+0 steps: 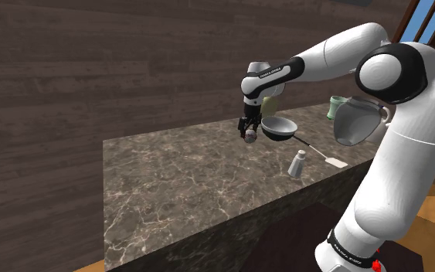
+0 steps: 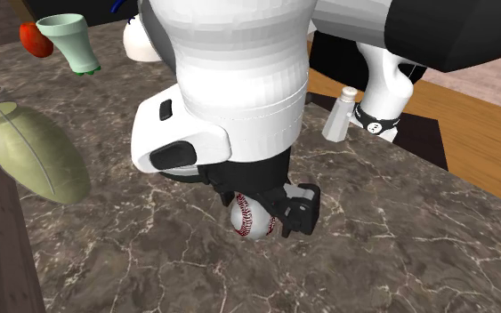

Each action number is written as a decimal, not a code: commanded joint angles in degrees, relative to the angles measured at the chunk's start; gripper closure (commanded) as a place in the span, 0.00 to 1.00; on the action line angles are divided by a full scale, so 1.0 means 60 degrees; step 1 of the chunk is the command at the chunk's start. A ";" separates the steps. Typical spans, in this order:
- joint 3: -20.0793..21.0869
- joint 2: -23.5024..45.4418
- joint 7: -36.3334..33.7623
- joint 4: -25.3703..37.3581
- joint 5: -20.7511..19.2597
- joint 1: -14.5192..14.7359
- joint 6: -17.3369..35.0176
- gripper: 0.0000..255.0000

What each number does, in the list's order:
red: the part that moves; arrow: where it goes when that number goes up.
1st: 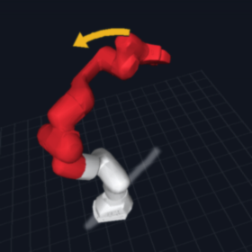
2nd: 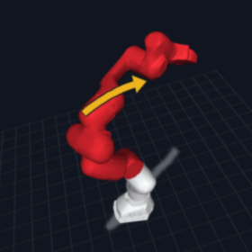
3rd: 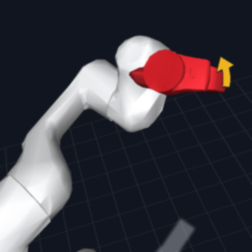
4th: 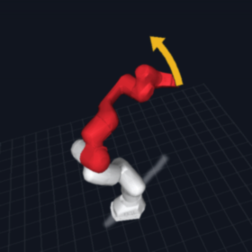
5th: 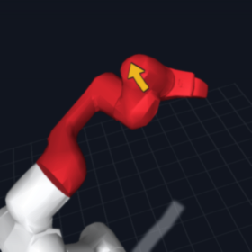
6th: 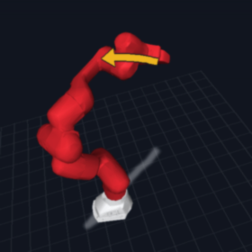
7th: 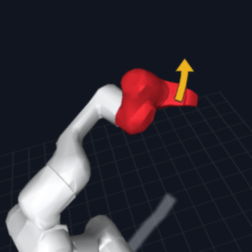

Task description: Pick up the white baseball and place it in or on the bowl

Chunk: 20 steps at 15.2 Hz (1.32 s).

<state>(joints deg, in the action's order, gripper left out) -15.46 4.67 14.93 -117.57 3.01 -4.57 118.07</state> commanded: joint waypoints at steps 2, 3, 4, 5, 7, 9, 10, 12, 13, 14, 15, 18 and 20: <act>0.0001 0.0006 0.0001 -0.0006 0.0002 0.0000 0.0014 0.00; 0.0001 0.0006 0.0001 -0.0006 0.0002 0.0000 0.0014 0.00; 0.0000 0.0005 0.0001 -0.0006 0.0002 0.0000 0.0013 0.00; 0.0000 0.0005 0.0001 -0.0006 0.0002 0.0000 0.0013 1.00; 0.0000 0.0006 0.0001 -0.0007 0.0002 0.0000 0.0013 1.00; 0.0001 0.0007 0.0000 -0.0003 0.0003 0.0001 0.0011 1.00; 0.0001 0.0005 -0.0001 -0.0006 0.0002 0.0001 0.0012 1.00; 0.0001 0.0012 0.0001 -0.0006 0.0004 0.0000 0.0019 1.00; 0.0000 0.0014 0.0005 -0.0001 0.0005 -0.0002 0.0016 1.00; 0.0000 0.0006 0.0001 -0.0006 0.0003 0.0001 0.0014 1.00; -0.0001 -0.0049 -0.0015 0.0062 -0.0017 0.0003 -0.0106 1.00; -0.0003 -0.0198 -0.0058 0.0283 -0.0070 0.0010 -0.0470 1.00; -0.0004 -0.0288 -0.0085 0.0440 -0.0101 0.0014 -0.0713 1.00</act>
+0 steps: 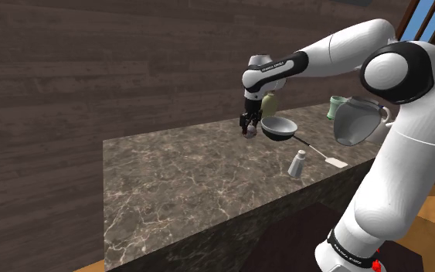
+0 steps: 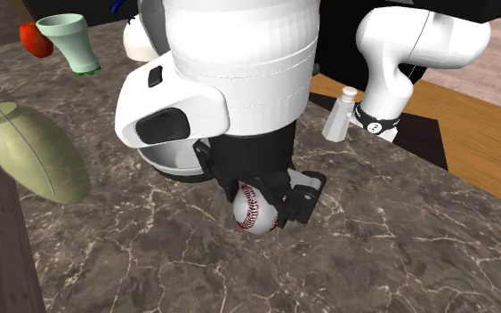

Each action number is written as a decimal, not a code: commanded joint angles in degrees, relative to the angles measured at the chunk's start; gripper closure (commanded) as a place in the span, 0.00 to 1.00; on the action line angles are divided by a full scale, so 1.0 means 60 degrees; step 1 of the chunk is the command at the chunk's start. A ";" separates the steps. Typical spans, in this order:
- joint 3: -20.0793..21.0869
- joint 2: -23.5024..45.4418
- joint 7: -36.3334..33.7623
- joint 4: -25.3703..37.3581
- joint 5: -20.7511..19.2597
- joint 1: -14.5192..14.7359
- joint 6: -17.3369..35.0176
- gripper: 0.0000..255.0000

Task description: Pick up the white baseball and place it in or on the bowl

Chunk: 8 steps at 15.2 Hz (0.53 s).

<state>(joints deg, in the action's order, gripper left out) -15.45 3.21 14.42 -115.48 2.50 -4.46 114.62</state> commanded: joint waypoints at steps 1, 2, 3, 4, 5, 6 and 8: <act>-0.0006 -0.0087 -0.0013 0.0172 -0.0030 -0.0003 -0.0259 1.00; -0.0006 -0.0128 -0.0025 0.0256 -0.0044 -0.0001 -0.0382 1.00; -0.0006 -0.0166 -0.0036 0.0342 -0.0056 0.0000 -0.0504 1.00; -0.0005 -0.0202 -0.0047 0.0430 -0.0068 0.0002 -0.0627 1.00; -0.0005 -0.0237 -0.0057 0.0520 -0.0080 0.0003 -0.0750 1.00; -0.0004 -0.0269 -0.0067 0.0613 -0.0090 0.0004 -0.0873 1.00; -0.0003 -0.0327 -0.0085 0.0804 -0.0109 0.0007 -0.1121 1.00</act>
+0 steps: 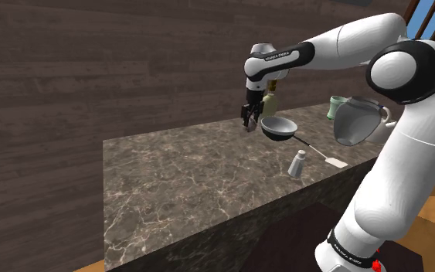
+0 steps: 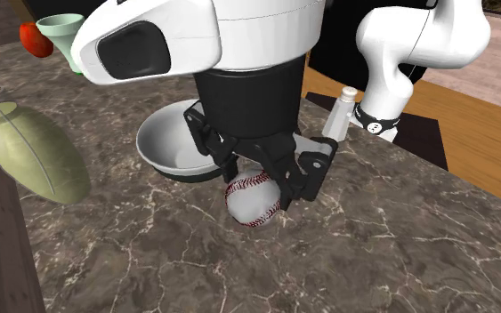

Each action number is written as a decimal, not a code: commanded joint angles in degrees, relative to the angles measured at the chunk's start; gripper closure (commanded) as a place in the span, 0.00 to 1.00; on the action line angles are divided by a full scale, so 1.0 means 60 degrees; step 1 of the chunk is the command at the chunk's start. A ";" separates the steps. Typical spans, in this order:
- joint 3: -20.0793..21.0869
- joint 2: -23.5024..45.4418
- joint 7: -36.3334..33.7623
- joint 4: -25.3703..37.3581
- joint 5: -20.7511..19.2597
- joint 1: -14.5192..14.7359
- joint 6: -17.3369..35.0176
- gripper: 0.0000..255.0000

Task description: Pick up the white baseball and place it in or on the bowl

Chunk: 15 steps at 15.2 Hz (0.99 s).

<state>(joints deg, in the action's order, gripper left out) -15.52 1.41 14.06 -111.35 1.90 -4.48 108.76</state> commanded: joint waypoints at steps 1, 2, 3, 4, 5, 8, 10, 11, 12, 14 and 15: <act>0.0009 -0.0054 -0.0033 0.0215 -0.0017 0.0010 -0.0268 1.00; 0.0009 -0.0078 -0.0041 0.0317 -0.0025 0.0011 -0.0393 1.00; 0.0010 -0.0100 -0.0049 0.0420 -0.0032 0.0012 -0.0517 1.00; 0.0010 -0.0120 -0.0056 0.0526 -0.0038 0.0013 -0.0642 1.00; 0.0011 -0.0138 -0.0062 0.0634 -0.0044 0.0013 -0.0767 1.00; 0.0012 -0.0179 -0.0079 0.0971 -0.0058 0.0015 -0.1145 1.00; 0.0013 -0.0196 -0.0088 0.1209 -0.0064 0.0015 -0.1398 1.00; 0.0013 -0.0201 -0.0092 0.1331 -0.0066 0.0015 -0.1525 1.00; 0.0013 -0.0204 -0.0095 0.1456 -0.0067 0.0015 -0.1653 1.00; 0.0012 -0.0204 -0.0100 0.1713 -0.0068 0.0015 -0.1910 1.00; 0.0011 -0.0201 -0.0102 0.1829 -0.0067 0.0014 -0.2023 1.00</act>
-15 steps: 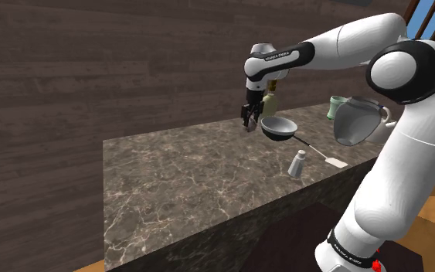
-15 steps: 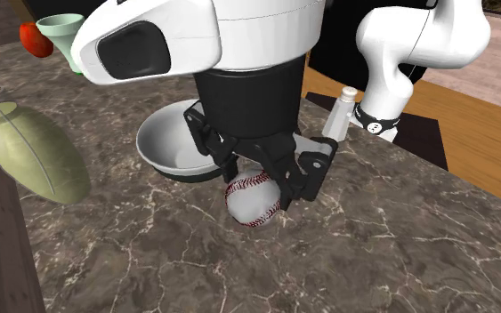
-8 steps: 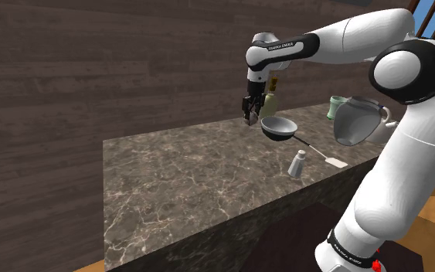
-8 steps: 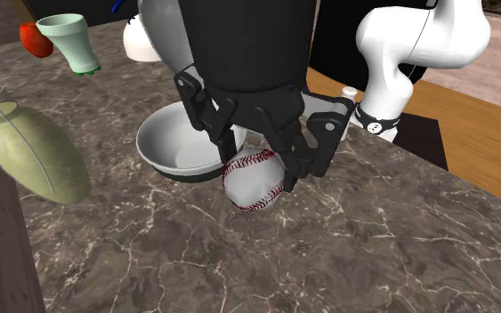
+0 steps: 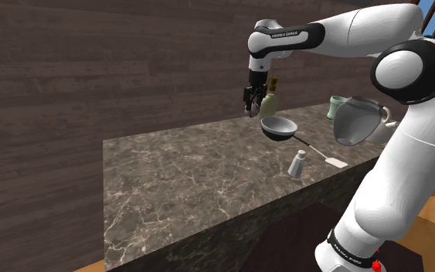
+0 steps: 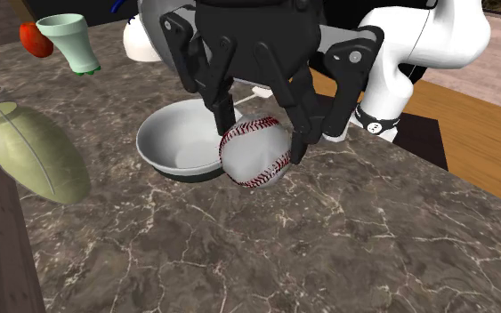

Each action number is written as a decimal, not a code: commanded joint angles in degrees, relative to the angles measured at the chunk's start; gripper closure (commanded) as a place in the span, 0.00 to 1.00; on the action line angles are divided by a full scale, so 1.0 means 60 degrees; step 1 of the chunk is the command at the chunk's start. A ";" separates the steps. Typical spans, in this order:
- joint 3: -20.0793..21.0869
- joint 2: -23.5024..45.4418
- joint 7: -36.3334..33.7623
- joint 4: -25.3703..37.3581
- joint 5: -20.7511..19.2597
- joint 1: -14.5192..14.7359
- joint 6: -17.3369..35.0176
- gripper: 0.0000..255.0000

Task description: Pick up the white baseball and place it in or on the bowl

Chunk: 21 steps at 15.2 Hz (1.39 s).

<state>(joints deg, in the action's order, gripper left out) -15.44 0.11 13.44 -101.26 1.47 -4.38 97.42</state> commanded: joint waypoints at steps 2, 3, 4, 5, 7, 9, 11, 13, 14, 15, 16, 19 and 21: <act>-0.0217 -0.0078 0.0422 0.0066 -0.0053 -0.0218 -0.0152 1.00; -0.0327 -0.0111 0.0636 0.0042 -0.0079 -0.0326 -0.0164 1.00; -0.0438 -0.0134 0.0852 0.0030 -0.0103 -0.0435 -0.0178 1.00; -0.0551 -0.0147 0.1071 0.0029 -0.0125 -0.0545 -0.0193 1.00; -0.0781 -0.0144 0.1516 0.0060 -0.0159 -0.0765 -0.0227 1.00; -0.1011 -0.0100 0.1972 0.0138 -0.0179 -0.0993 -0.0268 1.00; -0.1245 -0.0014 0.2437 0.0260 -0.0181 -0.1224 -0.0314 1.00; -0.1480 0.0115 0.2913 0.0429 -0.0163 -0.1461 -0.0368 1.00; -0.1506 0.0133 0.2968 0.0451 -0.0159 -0.1489 -0.0375 1.00; -0.1505 0.0125 0.2966 0.0315 -0.0162 -0.1488 -0.0245 1.00; -0.1504 0.0120 0.2965 0.0181 -0.0163 -0.1487 -0.0115 1.00; -0.1504 0.0120 0.2966 -0.0204 -0.0163 -0.1485 0.0270 1.00; -0.1504 0.0131 0.2971 -0.0449 -0.0158 -0.1486 0.0524 1.00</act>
<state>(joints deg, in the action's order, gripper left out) -24.50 0.93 31.35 -103.20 0.52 -13.34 99.81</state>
